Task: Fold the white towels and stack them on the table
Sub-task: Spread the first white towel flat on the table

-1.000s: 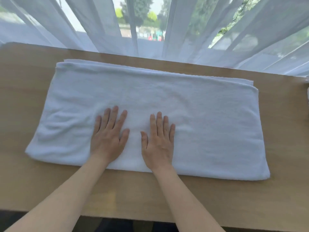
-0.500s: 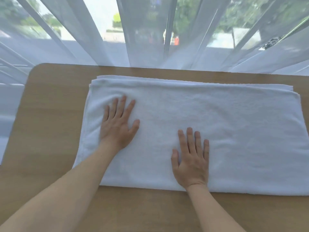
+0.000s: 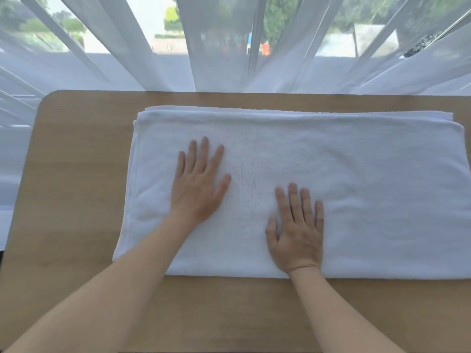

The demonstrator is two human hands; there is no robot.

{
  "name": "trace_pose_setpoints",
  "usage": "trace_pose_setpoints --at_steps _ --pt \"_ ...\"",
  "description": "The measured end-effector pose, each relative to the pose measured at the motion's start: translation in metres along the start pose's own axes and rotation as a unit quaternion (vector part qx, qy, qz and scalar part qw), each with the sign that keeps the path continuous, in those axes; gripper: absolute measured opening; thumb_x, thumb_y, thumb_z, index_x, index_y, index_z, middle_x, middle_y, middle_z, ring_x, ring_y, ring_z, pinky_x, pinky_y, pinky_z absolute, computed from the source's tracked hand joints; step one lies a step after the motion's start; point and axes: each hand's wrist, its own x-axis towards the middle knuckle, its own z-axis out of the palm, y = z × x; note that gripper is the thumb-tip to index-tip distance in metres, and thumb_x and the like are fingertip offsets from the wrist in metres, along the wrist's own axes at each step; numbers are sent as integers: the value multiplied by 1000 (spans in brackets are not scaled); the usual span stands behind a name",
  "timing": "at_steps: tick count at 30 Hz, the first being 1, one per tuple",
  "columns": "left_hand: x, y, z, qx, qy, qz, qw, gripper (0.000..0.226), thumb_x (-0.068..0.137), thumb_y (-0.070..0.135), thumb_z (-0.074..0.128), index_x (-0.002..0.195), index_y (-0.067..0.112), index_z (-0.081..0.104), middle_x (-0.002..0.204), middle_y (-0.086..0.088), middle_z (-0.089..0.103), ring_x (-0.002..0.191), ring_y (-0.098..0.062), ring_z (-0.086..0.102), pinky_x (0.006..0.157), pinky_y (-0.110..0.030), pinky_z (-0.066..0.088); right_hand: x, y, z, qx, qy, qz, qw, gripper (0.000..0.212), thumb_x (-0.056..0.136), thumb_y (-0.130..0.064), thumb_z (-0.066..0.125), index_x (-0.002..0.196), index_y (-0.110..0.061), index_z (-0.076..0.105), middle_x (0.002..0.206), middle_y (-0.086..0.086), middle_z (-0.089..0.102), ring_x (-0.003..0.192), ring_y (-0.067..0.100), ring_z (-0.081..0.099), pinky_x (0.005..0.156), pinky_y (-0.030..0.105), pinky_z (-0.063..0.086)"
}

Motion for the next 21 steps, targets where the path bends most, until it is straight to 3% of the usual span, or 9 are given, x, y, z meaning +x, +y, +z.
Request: trace_pose_setpoints --at_steps 2,5,9,14,21 --pt "-48 42 28 7 10 41 999 69 100 55 26 161 25 17 169 -6 6 156 -29 1 125 -49 4 1 0 -1 4 0 2 1000 67 93 -40 40 157 -21 31 165 5 23 153 27 16 121 57 16" --pt "-90 63 52 23 23 33 999 68 101 53 32 161 26 14 170 -3 4 156 -26 1 125 -51 6 -1 0 -1 6 -6 4 1000 67 94 -39 39 158 -23 28 166 4 21 154 26 14 122 56 15" --pt "-98 27 43 52 15 18 998 72 98 56 33 161 31 9 170 2 1 156 -23 0 124 -53 5 -1 2 2 5 -3 1 1000 66 96 -40 37 158 -23 26 166 4 20 154 25 12 123 55 13" --pt "-97 -31 24 58 15 -77 995 73 97 63 23 160 37 -2 169 6 -7 156 -20 -8 124 -49 -4 -2 2 4 11 12 3 1000 64 96 -39 37 158 -24 27 166 4 22 154 26 15 123 54 14" --pt "-79 -66 6 0 29 -182 983 69 96 61 17 160 39 2 169 8 -6 155 -20 -8 125 -49 -1 -2 1 2 7 3 8 1000 64 97 -38 36 158 -24 26 166 4 20 154 25 13 123 54 12"
